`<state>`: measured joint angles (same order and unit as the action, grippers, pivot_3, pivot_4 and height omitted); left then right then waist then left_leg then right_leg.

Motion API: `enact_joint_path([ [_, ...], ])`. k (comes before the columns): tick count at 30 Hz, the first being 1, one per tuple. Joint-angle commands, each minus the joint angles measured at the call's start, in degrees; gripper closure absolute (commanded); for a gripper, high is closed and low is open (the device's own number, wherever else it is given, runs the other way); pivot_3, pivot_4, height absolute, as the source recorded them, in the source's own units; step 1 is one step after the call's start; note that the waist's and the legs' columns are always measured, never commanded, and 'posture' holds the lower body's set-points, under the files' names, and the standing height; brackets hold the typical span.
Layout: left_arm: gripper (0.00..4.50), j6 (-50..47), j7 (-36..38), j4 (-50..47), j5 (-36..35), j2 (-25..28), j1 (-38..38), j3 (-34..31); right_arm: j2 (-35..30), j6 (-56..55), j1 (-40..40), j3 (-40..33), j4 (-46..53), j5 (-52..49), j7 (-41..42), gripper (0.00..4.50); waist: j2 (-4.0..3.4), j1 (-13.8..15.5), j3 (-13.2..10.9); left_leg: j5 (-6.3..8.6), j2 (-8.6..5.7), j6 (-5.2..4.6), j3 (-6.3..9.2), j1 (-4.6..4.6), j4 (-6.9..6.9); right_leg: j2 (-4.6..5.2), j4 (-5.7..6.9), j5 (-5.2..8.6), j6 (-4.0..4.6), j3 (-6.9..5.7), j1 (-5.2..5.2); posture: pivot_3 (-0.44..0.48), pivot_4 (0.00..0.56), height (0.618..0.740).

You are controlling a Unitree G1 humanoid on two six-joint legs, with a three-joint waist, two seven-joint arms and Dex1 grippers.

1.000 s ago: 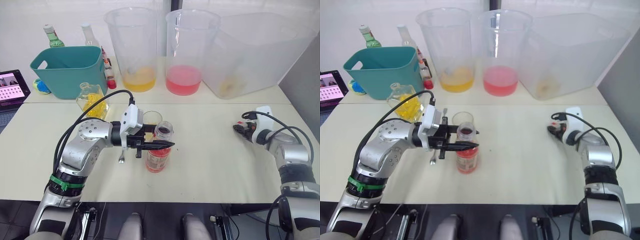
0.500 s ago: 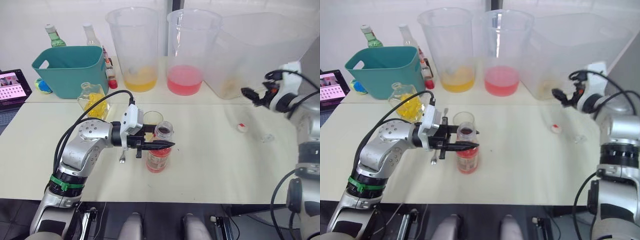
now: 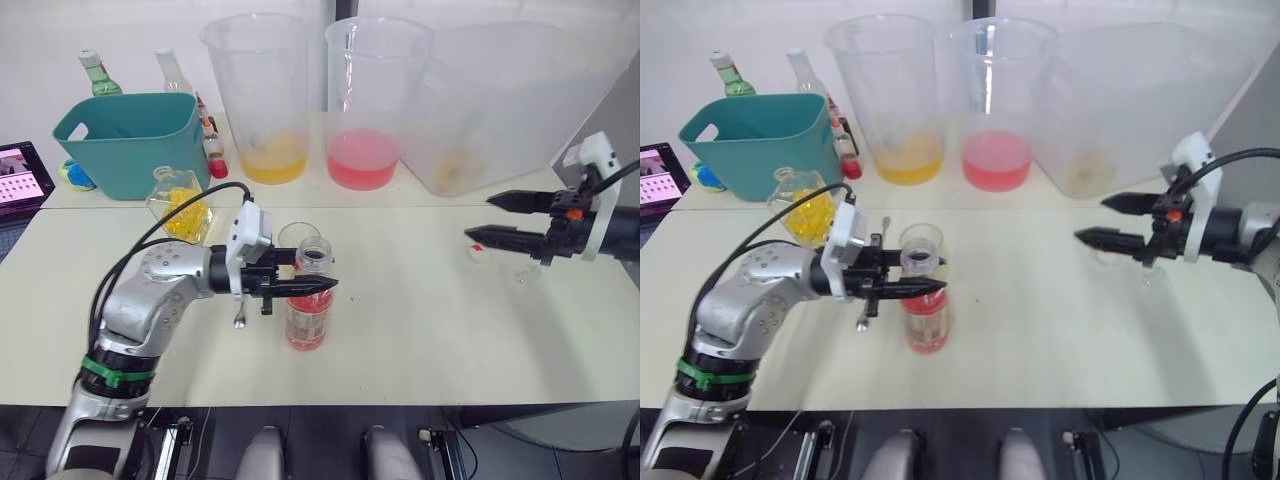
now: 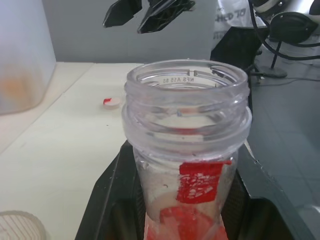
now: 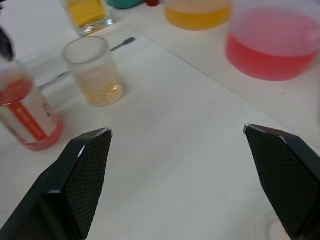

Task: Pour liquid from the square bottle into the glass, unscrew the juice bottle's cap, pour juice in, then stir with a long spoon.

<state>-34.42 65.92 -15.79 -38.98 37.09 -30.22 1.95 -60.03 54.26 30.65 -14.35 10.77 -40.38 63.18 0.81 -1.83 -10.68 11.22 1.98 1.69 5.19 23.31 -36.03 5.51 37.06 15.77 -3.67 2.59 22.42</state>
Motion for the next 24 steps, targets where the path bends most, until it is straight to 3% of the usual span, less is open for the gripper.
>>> enact_joint_path([
  [1, 2.98, -6.2, -0.1, -4.8, -9.6, 3.7, 0.0, -7.7, 0.6, 2.2, 0.5, -0.7, 4.6, -5.1, 1.0, 0.03, -0.01, -0.3, 0.0, 0.00, -0.01, 0.00, 0.00, 0.01, -0.01, 0.01, 0.01, 0.00, 0.00, 0.00, 0.00, 0.000, 0.150, 0.740],
  [6, 2.98, -10.5, -0.9, -4.6, -14.4, 10.4, 0.9, -15.3, 4.3, 2.6, 2.7, 1.7, 5.3, -7.7, -0.3, 0.03, 0.07, -0.4, -0.1, 0.00, -0.01, 0.00, 0.01, 0.01, -0.02, 0.01, -0.01, 0.01, -0.01, -0.01, 0.00, 0.000, 0.150, 0.740],
  [10, 2.98, -8.1, -2.5, -1.9, -9.6, 16.1, 3.2, -19.9, 7.3, 0.7, 5.2, 5.1, 3.4, -6.8, 0.8, 0.03, 0.12, -0.5, -0.1, 0.00, -0.01, 0.01, 0.01, 0.02, -0.01, 0.01, -0.01, 0.01, 0.00, -0.01, 0.03, 0.000, 0.150, 0.740],
  [14, 2.98, -5.4, -6.3, 1.0, -6.4, 16.2, 2.0, -20.9, 9.2, 0.6, 6.7, 6.6, 2.1, -6.9, 0.8, 0.03, 0.20, 0.1, -0.2, -0.01, -0.02, 0.02, 0.01, 0.07, -0.01, 0.02, -0.01, 0.01, 0.00, -0.01, 0.05, 0.000, 0.150, 0.740],
  [20, 2.98, -0.2, -10.8, 6.2, 0.5, 14.1, -3.5, -17.2, 11.4, 0.6, 6.1, 6.1, 3.9, -7.2, -1.9, 0.03, 0.31, 1.0, -0.2, -0.02, -0.02, 0.04, 0.01, 0.24, -0.05, 0.01, 0.03, 0.00, 0.01, -0.03, 0.23, 0.000, 0.150, 0.740],
  [24, 2.98, 7.1, -11.5, 10.2, 9.5, 11.8, -8.4, -10.0, 12.2, 0.3, 2.3, 4.0, 7.1, -7.1, -5.2, 0.03, 0.33, 1.3, -0.2, -0.04, -0.04, 0.06, 0.01, 0.44, -0.09, 0.02, 0.05, -0.01, 0.02, -0.02, 0.36, 0.000, 0.150, 0.740],
])
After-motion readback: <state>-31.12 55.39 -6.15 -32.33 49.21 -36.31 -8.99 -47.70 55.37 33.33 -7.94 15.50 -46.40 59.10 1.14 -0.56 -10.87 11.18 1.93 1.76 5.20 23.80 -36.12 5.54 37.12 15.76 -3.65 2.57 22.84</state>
